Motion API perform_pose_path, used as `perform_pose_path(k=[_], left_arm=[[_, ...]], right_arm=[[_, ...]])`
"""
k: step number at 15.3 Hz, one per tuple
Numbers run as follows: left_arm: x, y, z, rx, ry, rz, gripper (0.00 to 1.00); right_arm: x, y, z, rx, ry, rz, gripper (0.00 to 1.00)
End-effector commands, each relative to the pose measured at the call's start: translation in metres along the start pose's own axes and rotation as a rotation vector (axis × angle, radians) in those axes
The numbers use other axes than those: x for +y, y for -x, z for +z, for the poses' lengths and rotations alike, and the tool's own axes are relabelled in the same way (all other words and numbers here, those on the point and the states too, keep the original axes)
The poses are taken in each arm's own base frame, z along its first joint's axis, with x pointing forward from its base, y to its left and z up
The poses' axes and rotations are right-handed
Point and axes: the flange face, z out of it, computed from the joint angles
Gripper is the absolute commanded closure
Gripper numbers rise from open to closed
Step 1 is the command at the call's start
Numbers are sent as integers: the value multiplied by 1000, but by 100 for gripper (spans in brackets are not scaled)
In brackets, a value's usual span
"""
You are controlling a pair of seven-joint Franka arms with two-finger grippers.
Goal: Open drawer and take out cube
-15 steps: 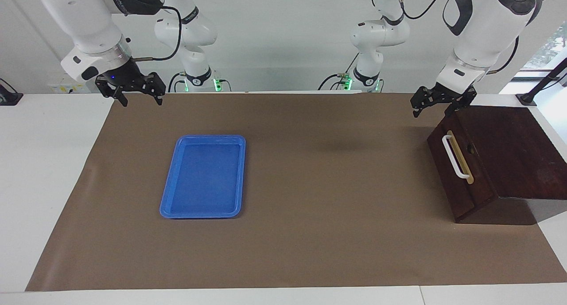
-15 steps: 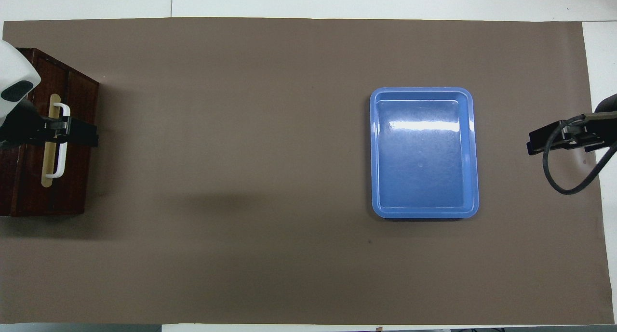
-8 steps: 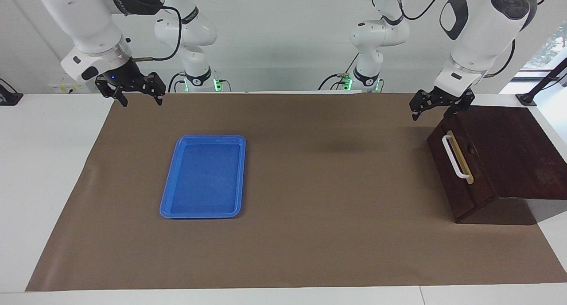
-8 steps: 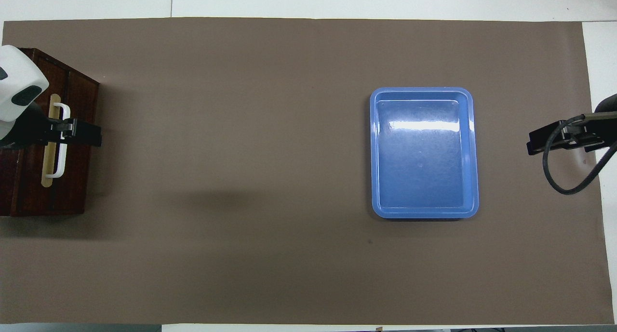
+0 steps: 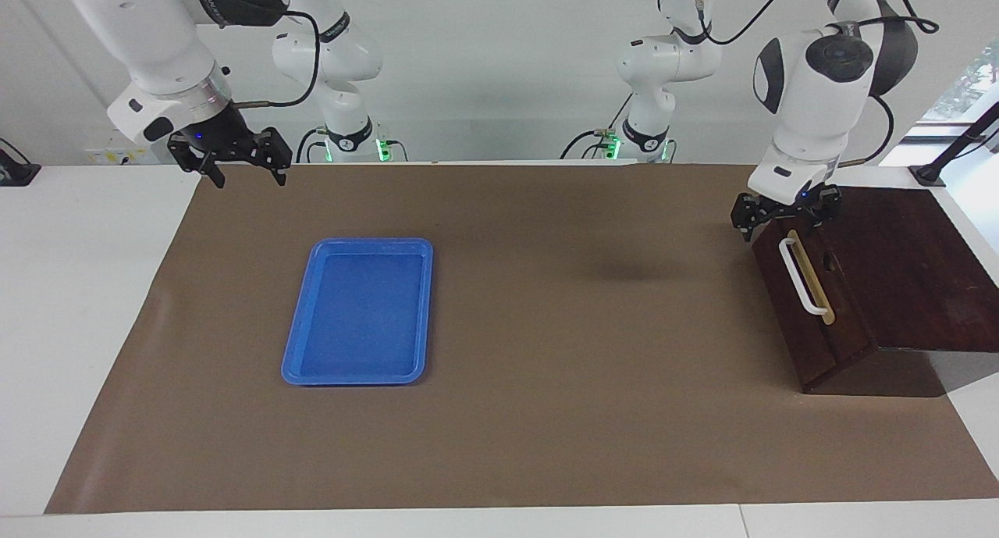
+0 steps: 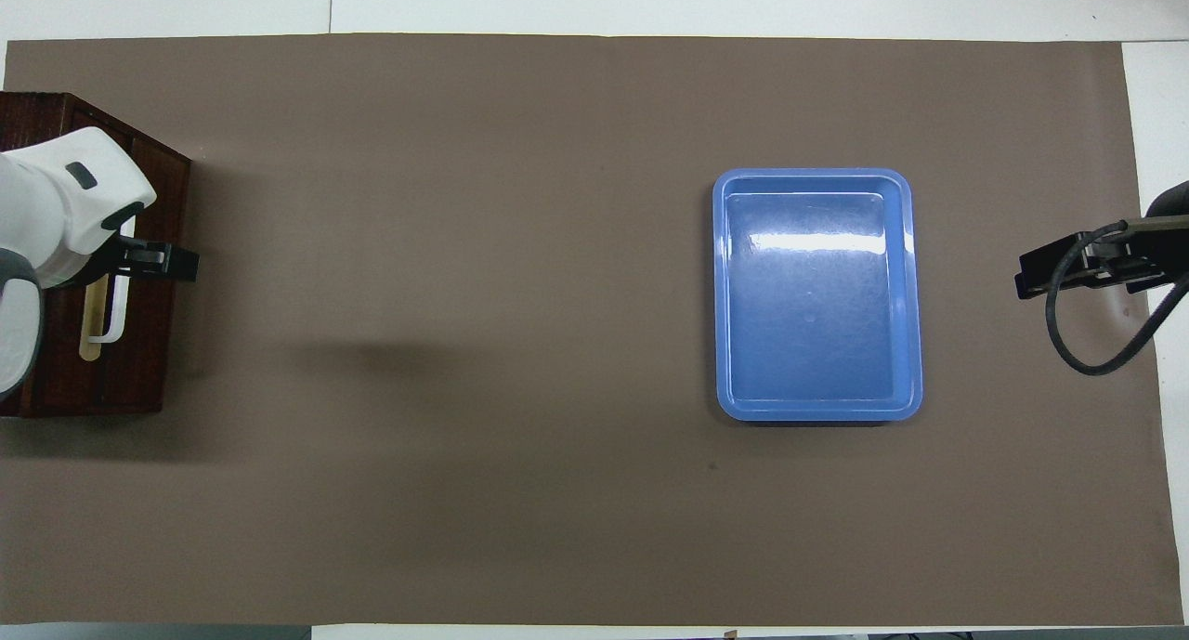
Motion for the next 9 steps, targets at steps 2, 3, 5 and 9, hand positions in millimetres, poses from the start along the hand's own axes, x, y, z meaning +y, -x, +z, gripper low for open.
perform_pose_path(k=[2,3,5,9], left_arm=[[2,-7,40,15,-63,-28,0],[1,-9,46,10,-63,-26,0],[-1,-13,58,7,-102,-2,0],[-16,-15,78,26,-100,-14,0]], right_arm=[[4,5,0,-3,5,15,0],[4,5,0,-2,5,15,0],[4,5,0,-3,5,15,0],[4,5,1,-6,5,12,0]])
